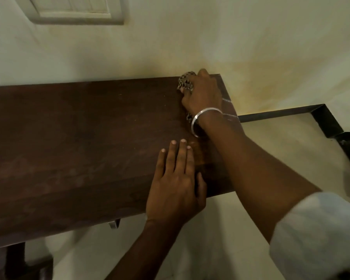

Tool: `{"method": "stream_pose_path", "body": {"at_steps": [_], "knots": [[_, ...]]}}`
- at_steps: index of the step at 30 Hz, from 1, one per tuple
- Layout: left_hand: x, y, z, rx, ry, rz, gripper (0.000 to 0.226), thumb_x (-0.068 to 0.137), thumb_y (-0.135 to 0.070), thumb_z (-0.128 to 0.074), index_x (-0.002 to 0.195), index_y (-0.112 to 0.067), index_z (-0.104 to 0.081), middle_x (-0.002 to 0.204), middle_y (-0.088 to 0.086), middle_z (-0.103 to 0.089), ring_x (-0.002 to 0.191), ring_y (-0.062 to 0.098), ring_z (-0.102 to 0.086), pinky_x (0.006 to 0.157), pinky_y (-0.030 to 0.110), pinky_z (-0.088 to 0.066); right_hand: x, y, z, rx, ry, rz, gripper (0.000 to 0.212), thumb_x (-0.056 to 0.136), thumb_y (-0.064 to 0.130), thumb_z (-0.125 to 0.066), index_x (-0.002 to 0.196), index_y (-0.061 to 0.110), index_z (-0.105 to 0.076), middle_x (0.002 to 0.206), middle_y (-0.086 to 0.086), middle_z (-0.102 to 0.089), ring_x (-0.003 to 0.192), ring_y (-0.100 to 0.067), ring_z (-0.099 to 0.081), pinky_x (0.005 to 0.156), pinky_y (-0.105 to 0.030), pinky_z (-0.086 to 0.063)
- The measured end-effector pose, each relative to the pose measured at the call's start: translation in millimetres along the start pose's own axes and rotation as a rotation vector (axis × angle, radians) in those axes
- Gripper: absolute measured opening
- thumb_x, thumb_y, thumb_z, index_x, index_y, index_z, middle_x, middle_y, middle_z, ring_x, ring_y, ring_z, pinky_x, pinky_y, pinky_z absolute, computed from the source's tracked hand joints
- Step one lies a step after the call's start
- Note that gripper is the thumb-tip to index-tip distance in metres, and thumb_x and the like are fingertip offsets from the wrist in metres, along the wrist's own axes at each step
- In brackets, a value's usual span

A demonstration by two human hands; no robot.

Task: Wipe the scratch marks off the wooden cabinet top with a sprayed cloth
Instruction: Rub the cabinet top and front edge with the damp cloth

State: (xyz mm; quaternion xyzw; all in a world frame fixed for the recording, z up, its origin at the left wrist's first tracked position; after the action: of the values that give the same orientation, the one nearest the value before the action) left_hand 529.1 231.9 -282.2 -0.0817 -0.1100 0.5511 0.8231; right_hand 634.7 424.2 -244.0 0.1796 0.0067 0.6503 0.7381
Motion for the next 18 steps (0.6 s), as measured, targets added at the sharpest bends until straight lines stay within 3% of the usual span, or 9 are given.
{"method": "stream_pose_path", "body": {"at_steps": [5, 10, 13, 18], "knots": [[0, 1, 0, 0.001, 0.015, 0.001, 0.066, 0.098, -0.041, -0.035, 0.151, -0.002, -0.037, 0.160, 0.018, -0.031, 0.152, 0.031, -0.022, 0.123, 0.050, -0.022, 17, -2, -3, -0.013, 0.097, -0.049, 0.035, 0.087, 0.023, -0.062, 0.122, 0.021, -0.061, 0.126, -0.008, -0.048, 0.114, -0.032, -0.048, 0.084, -0.042, -0.048], [1, 1, -1, 0.002, 0.017, -0.001, 0.065, 0.097, -0.040, -0.035, 0.150, -0.002, -0.038, 0.160, 0.018, -0.031, 0.152, 0.031, -0.022, 0.123, 0.050, -0.021, -41, -18, 15, 0.008, -0.075, 0.035, 0.026, 0.085, 0.022, -0.062, 0.110, 0.022, -0.068, 0.113, -0.007, -0.055, 0.099, -0.030, -0.052, 0.070, -0.031, -0.036], [1, 0, -2, -0.003, 0.015, 0.004, 0.065, 0.097, -0.040, -0.035, 0.150, -0.002, -0.039, 0.160, 0.018, -0.031, 0.152, 0.030, -0.022, 0.123, 0.050, -0.022, -22, -22, 11, 0.011, -0.014, -0.010, 0.029, 0.086, 0.022, -0.059, 0.115, 0.020, -0.066, 0.119, -0.008, -0.053, 0.108, -0.032, -0.051, 0.081, -0.038, -0.046], [1, 0, -1, -0.003, 0.022, 0.005, 0.065, 0.098, -0.041, -0.032, 0.152, -0.003, -0.037, 0.161, 0.017, -0.029, 0.152, 0.030, -0.020, 0.123, 0.049, -0.021, 14, -28, 7, 0.035, 0.116, -0.104, 0.035, 0.090, 0.025, -0.060, 0.125, 0.021, -0.061, 0.128, -0.009, -0.048, 0.118, -0.034, -0.045, 0.091, -0.045, -0.042]]}}
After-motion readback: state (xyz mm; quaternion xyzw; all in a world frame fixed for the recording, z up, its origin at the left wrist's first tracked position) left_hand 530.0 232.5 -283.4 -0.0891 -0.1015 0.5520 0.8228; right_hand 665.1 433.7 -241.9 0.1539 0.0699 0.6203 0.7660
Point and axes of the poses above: each hand's wrist, its own x-axis towards the middle knuckle, its own z-axis out of the back of the hand, y = z × x, the point moved 7 cm from there along x, towards the middle knuckle
